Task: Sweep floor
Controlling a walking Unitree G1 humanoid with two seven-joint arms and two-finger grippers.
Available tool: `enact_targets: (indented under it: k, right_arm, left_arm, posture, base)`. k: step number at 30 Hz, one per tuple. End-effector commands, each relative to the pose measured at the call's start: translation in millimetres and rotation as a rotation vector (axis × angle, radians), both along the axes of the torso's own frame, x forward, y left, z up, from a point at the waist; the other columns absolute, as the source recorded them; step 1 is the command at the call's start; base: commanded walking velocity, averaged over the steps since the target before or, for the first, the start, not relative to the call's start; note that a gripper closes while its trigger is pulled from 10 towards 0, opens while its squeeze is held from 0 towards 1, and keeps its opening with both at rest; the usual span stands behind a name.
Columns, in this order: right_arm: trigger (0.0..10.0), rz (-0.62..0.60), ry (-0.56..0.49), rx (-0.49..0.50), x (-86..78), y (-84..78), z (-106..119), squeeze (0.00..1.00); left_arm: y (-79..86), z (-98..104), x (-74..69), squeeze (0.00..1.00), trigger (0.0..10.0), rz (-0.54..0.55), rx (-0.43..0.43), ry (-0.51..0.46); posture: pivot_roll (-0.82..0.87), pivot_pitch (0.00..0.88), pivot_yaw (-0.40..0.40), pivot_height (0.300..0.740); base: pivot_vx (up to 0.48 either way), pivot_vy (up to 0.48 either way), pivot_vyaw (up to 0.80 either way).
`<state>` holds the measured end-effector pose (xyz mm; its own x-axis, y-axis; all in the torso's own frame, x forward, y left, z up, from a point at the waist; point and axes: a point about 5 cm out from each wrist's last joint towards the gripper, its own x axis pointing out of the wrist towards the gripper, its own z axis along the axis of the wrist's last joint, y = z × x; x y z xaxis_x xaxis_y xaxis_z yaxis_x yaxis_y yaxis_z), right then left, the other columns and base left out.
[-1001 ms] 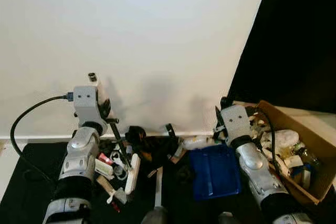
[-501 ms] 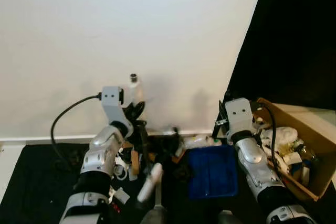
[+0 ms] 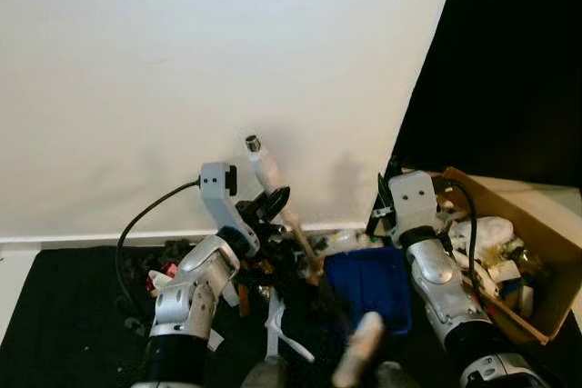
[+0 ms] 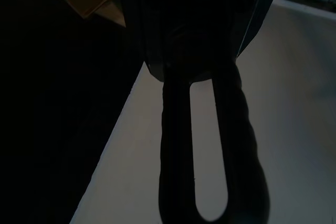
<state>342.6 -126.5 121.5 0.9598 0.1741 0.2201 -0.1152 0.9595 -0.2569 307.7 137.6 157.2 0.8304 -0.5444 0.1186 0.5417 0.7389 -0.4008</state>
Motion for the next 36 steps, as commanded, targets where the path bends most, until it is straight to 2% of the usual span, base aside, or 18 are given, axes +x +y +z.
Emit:
enact_targets:
  k: [1, 3, 4, 6, 9, 15, 16, 17, 18, 19, 20, 21, 26, 29, 32, 33, 35, 36]
  right_arm:
    - [10.0, 0.002, 0.029, 0.024, -4.9, 0.1, -11, 0.0]
    - [10.0, 0.003, 0.03, 0.025, -5.5, -0.5, -12, 0.0]
    - [10.0, 0.003, 0.03, 0.025, -5.7, -0.6, -12, 0.0]
    - [10.0, 0.003, 0.03, 0.025, -5.7, -0.6, -12, 0.0]
    - [10.0, 0.01, 0.033, 0.024, -6.6, 0.2, -14, 0.0]
    - [10.0, 0.017, 0.035, 0.02, -7.1, 0.8, -14, 0.0]
    - [10.0, 0.02, 0.035, 0.019, -7.0, 0.9, -14, 0.0]
    - [10.0, 0.023, 0.037, 0.017, -6.9, 1.5, -15, 0.0]
    - [10.0, 0.023, 0.037, 0.017, -6.9, 1.5, -15, 0.0]
    - [10.0, 0.027, 0.038, 0.017, -6.6, 2.1, -15, 0.0]
    - [10.0, 0.031, 0.038, 0.015, -6.4, 3.0, -15, 0.0]
    - [10.0, 0.031, 0.038, 0.015, -6.4, 3.0, -15, 0.0]
    - [10.0, 0.039, 0.028, 0.014, -5.0, 5.0, -12, 0.0]
    - [10.0, 0.038, 0.025, 0.012, -4.6, 4.3, -11, 0.0]
    - [10.0, 0.037, 0.023, 0.012, -4.5, 3.7, -10, 0.0]
    - [10.0, 0.037, 0.023, 0.011, -4.4, 3.8, -10, 0.0]
    - [10.0, 0.039, 0.022, 0.012, -4.6, 4.4, -10, 0.0]
    - [10.0, 0.039, 0.022, 0.012, -4.6, 4.4, -10, 0.0]
  left_arm:
    - [27.0, 10, -8.0, 0.33, 10.0, 0.086, 0.11, -0.049]
    - [50.8, 16, -13.3, 0.33, 10.0, 0.186, 0.27, -0.095]
    - [56.9, 18, -16.0, 0.33, 10.0, 0.209, 0.32, -0.11]
    - [56.9, 18, -16.0, 0.33, 10.0, 0.209, 0.32, -0.11]
    - [80.2, 31, -29.6, 0.33, 10.0, 0.324, 0.387, -0.12]
    - [95.0, 38, -39.2, 0.33, 10.0, 0.448, 0.401, -0.111]
    - [99.1, 31, -40.8, 0.29, 10.0, 0.509, 0.432, -0.088]
    - [103.1, 19, -40.8, 0.05, 10.0, 0.572, 0.457, -0.053]
    - [103.1, 19, -40.8, 0.05, 10.0, 0.572, 0.457, -0.053]
    - [106.7, 7, -40.4, 0.0, 10.0, 0.631, 0.494, -0.016]
    - [110.1, -3, -38.9, 0.0, 10.0, 0.692, 0.519, 0.008]
    - [110.1, -3, -38.9, 0.0, 10.0, 0.692, 0.519, 0.008]
    - [116.5, -47, -28.1, 0.0, 10.0, 0.814, 0.432, 0.172]
    - [117.7, -51, -25.2, 0.0, 10.0, 0.842, 0.438, 0.173]
    - [117.7, -60, -21.6, 0.0, 10.0, 0.854, 0.404, 0.2]
    - [115.0, -73, -18.0, 0.0, 10.0, 0.853, 0.359, 0.25]
    - [111.1, -80, -15.5, 0.0, 10.0, 0.856, 0.265, 0.297]
    - [111.1, -80, -15.5, 0.0, 10.0, 0.856, 0.265, 0.297]
  posture:
    - [0.1, 0.325, 0.091, 0.74]
    - [0.11, 0.323, 0.093, 0.74]
    - [0.11, 0.322, 0.093, 0.74]
    - [0.11, 0.322, 0.093, 0.74]
    - [0.12, 0.322, 0.091, 0.74]
    - [0.12, 0.323, 0.089, 0.74]
    - [0.12, 0.325, 0.087, 0.74]
    - [0.12, 0.326, 0.08, 0.74]
    - [0.12, 0.326, 0.08, 0.74]
    - [0.12, 0.325, 0.077, 0.74]
    - [0.12, 0.325, 0.076, 0.74]
    - [0.12, 0.325, 0.076, 0.74]
    - [0.1, 0.316, 0.07, 0.74]
    - [0.09, 0.313, 0.07, 0.74]
    - [0.09, 0.312, 0.067, 0.74]
    - [0.08, 0.312, 0.066, 0.74]
    - [0.08, 0.314, 0.065, 0.74]
    - [0.08, 0.314, 0.065, 0.74]
  base:
    - [0.0, 0.0, 0.0]
    - [0.0, 0.0, 0.0]
    - [0.0, 0.0, 0.0]
    - [0.0, 0.0, 0.0]
    - [0.0, 0.0, 0.0]
    - [0.0, 0.0, 0.0]
    - [0.0, 0.0, 0.0]
    - [0.0, 0.0, 0.0]
    - [0.0, 0.0, 0.0]
    - [0.0, 0.0, 0.0]
    - [0.0, 0.0, 0.0]
    - [0.0, 0.0, 0.0]
    - [0.0, 0.0, 0.0]
    - [0.0, 0.0, 0.0]
    - [0.0, 0.0, 0.0]
    - [0.0, 0.0, 0.0]
    - [0.0, 0.0, 0.0]
    - [0.0, 0.0, 0.0]
